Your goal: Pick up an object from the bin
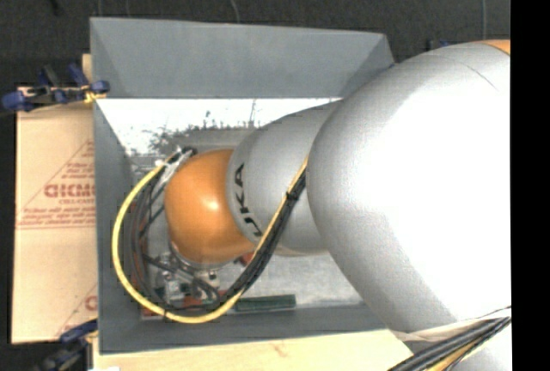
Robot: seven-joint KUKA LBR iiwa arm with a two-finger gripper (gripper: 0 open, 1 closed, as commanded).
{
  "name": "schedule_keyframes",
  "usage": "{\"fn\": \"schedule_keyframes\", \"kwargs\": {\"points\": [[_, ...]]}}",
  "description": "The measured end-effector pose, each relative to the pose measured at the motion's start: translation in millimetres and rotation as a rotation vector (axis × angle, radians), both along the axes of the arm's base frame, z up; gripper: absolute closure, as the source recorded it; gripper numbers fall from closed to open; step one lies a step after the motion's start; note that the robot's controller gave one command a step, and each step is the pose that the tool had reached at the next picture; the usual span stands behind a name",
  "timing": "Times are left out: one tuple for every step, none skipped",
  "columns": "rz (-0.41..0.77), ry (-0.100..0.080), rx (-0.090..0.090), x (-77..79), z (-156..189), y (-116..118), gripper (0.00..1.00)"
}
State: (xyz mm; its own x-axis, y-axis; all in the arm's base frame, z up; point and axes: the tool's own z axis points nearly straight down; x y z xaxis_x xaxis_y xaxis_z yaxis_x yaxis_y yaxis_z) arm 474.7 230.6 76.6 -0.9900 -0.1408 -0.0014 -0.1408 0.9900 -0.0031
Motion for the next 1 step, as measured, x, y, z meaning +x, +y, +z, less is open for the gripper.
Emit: {"fn": "schedule_keyframes", "kwargs": {"points": [[0.0, 0.003, 0.001, -0.9, 16.0, -0.2, 1.0]]}}
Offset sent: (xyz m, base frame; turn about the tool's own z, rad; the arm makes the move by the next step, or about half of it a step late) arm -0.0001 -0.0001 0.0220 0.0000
